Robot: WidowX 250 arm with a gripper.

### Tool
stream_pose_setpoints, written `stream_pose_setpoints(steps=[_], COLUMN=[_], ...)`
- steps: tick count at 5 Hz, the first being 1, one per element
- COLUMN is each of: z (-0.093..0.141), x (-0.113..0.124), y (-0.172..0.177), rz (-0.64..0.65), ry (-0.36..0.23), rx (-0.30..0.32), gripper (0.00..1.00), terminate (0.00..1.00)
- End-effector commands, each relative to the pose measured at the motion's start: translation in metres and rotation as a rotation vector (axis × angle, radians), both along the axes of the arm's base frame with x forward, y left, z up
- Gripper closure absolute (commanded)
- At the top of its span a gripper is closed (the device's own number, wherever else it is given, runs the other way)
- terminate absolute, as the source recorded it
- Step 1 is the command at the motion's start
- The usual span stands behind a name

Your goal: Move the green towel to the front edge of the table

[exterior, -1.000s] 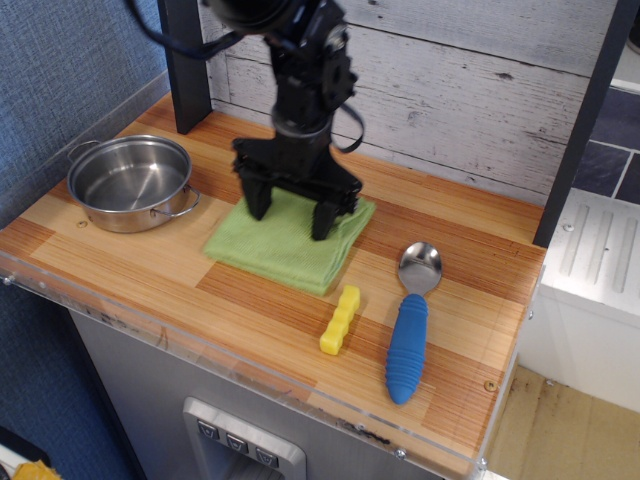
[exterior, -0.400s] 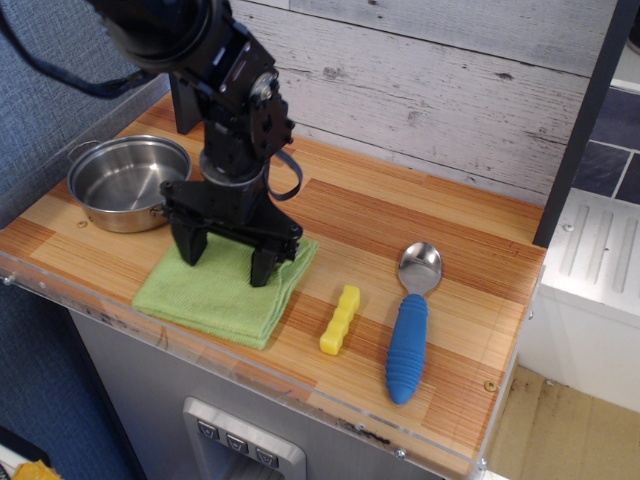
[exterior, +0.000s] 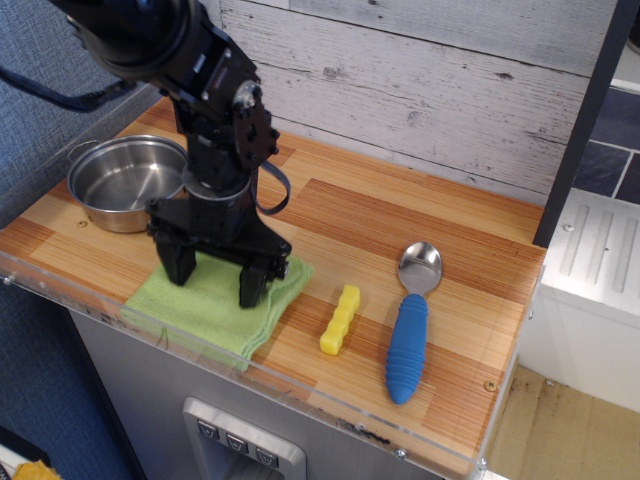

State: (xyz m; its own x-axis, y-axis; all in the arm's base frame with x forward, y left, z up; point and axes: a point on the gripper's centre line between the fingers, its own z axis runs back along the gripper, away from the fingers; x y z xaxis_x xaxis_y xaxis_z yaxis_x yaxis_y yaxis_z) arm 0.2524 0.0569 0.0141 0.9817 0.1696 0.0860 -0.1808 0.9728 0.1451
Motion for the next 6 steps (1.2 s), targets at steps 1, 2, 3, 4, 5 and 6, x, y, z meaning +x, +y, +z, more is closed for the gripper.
stream_pose_setpoints(steps=[1,2,3,4,5,6], z=[0.057,0.080,0.096,0.110,0.110,0.110], x=[0.011,0.016,0.017,0.015,0.015,0.015], y=[0.005,0.000,-0.004,-0.006,-0.006,-0.006], rz=[0.055,0.055,0.053,0.049,0.049,0.049], ry=[-0.181,-0.235,-0.283,-0.330,-0.330,-0.330], rx=[-0.050,-0.078,-0.093,-0.157,-0.157,-0.157], gripper=[0.00,0.00,0.00,0.00,0.00,0.00], terminate=[0.00,0.00,0.00,0.00,0.00,1.00])
